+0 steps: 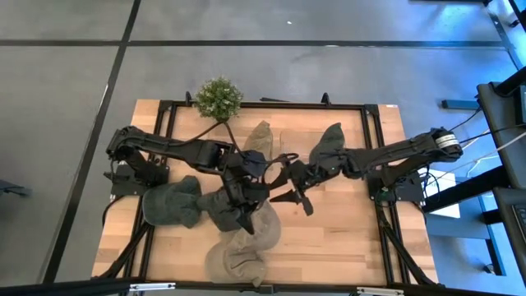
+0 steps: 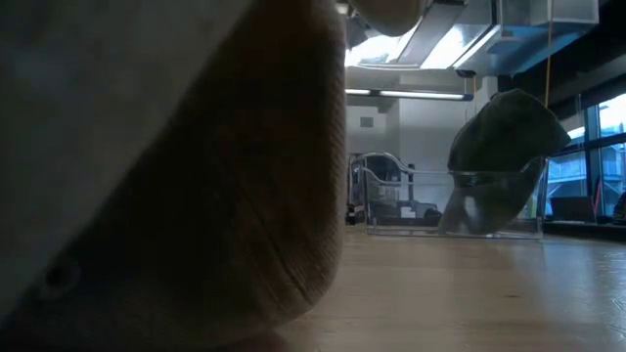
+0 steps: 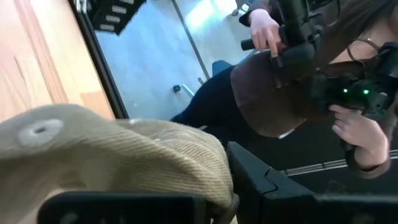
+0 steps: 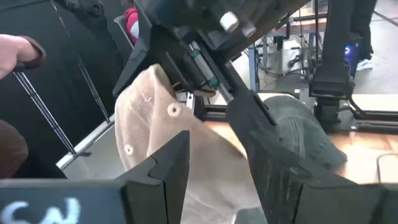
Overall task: Pick & Place hat
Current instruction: Put the right brown cap into the left transparent bin
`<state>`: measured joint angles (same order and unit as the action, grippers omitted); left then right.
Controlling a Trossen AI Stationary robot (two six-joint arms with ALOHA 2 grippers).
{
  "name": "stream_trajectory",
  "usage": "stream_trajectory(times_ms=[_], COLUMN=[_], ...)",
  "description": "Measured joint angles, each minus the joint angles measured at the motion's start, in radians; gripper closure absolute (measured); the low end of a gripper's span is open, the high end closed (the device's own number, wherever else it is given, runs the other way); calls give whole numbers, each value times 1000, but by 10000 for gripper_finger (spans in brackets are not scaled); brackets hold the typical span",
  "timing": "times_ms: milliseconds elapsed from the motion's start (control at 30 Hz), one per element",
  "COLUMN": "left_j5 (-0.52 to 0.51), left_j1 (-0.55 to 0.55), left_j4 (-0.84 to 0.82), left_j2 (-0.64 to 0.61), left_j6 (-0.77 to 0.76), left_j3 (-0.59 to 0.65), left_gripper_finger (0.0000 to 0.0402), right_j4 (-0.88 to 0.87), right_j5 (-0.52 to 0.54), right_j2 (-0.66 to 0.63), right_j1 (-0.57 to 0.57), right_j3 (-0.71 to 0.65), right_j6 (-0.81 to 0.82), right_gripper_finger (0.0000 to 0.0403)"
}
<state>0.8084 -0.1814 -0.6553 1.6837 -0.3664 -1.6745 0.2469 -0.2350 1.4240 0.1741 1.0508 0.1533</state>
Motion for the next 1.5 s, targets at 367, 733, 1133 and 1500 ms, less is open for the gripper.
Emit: stream_trajectory(times_ms=[367,733,1133,1500], left_j5=[0,-20,-146,-88], left_j1=[-2,14,39,50], left_j4=[3,23,104,90], left_j2=[-2,-2,1,0], left_j6=[18,13,37,9], left_j3=[1,2,-1,0], left_gripper_finger=[372,372,372,372], right_j4=[94,102,106,88], right_j5=[-70,-75,-89,-110], right_j2=[30,36,54,50], right_j1=[0,5,29,47], right_j3=[0,1,3,0], right_j6=[-1,-2,0,3], right_gripper_finger=[242,242,242,242])
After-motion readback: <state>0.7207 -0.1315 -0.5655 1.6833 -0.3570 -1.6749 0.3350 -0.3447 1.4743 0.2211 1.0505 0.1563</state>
